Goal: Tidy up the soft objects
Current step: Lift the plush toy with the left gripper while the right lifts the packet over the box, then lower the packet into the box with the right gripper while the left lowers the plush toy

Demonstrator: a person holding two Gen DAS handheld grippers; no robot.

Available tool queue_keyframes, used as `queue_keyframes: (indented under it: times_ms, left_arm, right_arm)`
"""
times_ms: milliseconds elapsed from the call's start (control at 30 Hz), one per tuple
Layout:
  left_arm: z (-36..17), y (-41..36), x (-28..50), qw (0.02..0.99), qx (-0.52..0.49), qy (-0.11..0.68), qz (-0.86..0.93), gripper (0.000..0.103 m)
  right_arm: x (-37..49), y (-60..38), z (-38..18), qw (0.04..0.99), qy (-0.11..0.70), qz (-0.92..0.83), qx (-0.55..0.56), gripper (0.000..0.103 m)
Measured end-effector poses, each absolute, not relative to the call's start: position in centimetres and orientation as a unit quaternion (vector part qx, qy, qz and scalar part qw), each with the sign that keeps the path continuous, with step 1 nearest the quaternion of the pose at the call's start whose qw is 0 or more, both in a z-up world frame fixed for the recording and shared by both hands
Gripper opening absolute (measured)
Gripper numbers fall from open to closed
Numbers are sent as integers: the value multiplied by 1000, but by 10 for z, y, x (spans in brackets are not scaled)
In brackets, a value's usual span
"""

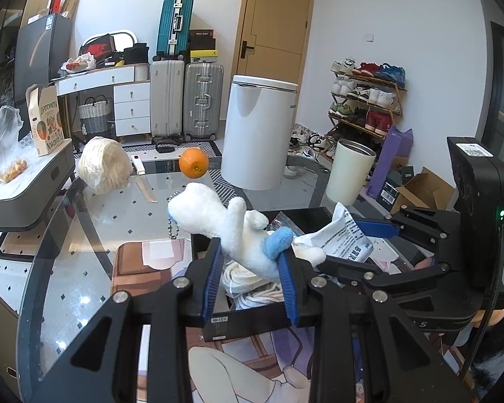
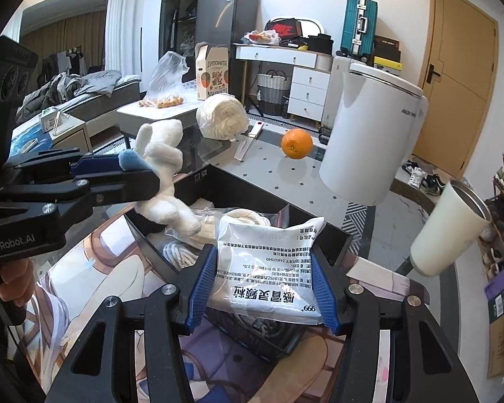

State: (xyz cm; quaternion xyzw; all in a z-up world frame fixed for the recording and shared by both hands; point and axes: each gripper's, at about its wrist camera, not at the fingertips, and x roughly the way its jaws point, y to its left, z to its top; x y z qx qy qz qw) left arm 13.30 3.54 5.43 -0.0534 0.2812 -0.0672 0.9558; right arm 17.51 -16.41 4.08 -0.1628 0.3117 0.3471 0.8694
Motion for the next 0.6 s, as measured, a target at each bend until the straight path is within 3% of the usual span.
queue_keyframes:
  times_ms: [600]
  left_arm:
    - [55, 38, 143, 956, -60, 280, -66, 31]
  right_arm:
    - [184, -154, 43, 864, 309, 357, -173, 55]
